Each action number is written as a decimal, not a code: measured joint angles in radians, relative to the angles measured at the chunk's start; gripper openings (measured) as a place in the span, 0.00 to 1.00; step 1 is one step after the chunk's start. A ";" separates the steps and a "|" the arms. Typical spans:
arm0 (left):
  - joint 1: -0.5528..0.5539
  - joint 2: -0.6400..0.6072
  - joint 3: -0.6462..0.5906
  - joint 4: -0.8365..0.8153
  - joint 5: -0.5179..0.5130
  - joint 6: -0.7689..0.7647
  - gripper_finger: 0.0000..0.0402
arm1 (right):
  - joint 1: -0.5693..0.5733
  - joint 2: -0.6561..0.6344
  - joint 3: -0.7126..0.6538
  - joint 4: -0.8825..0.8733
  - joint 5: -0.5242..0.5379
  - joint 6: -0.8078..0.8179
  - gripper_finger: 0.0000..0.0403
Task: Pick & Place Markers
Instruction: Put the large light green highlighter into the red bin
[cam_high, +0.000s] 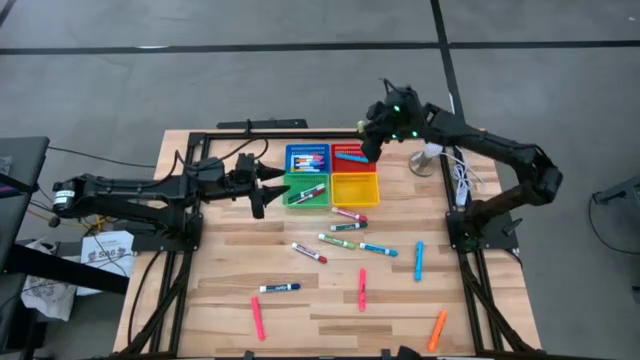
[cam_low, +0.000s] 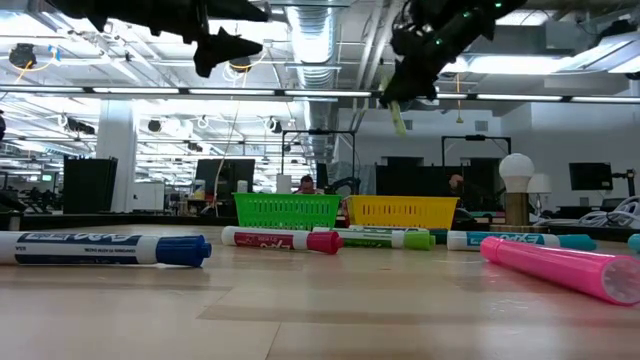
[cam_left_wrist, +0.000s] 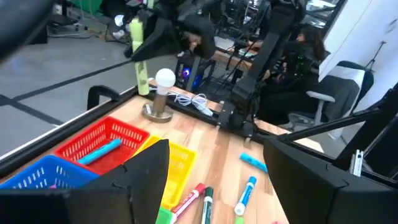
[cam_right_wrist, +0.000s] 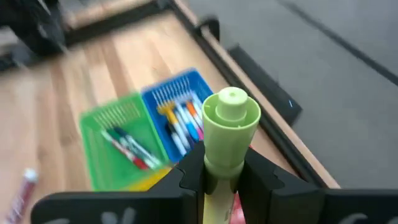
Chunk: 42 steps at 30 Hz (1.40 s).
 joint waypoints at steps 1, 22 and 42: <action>0.005 0.000 0.000 -0.004 0.000 0.001 0.65 | -0.007 0.021 0.029 -0.047 0.000 -0.028 0.13; 0.037 -0.001 0.000 -0.111 0.000 0.001 0.65 | -0.001 0.570 0.406 -0.412 0.056 -0.436 0.16; 0.067 -0.001 0.000 -0.112 0.000 -0.006 0.65 | -0.001 0.685 0.423 -0.457 0.111 -0.520 0.16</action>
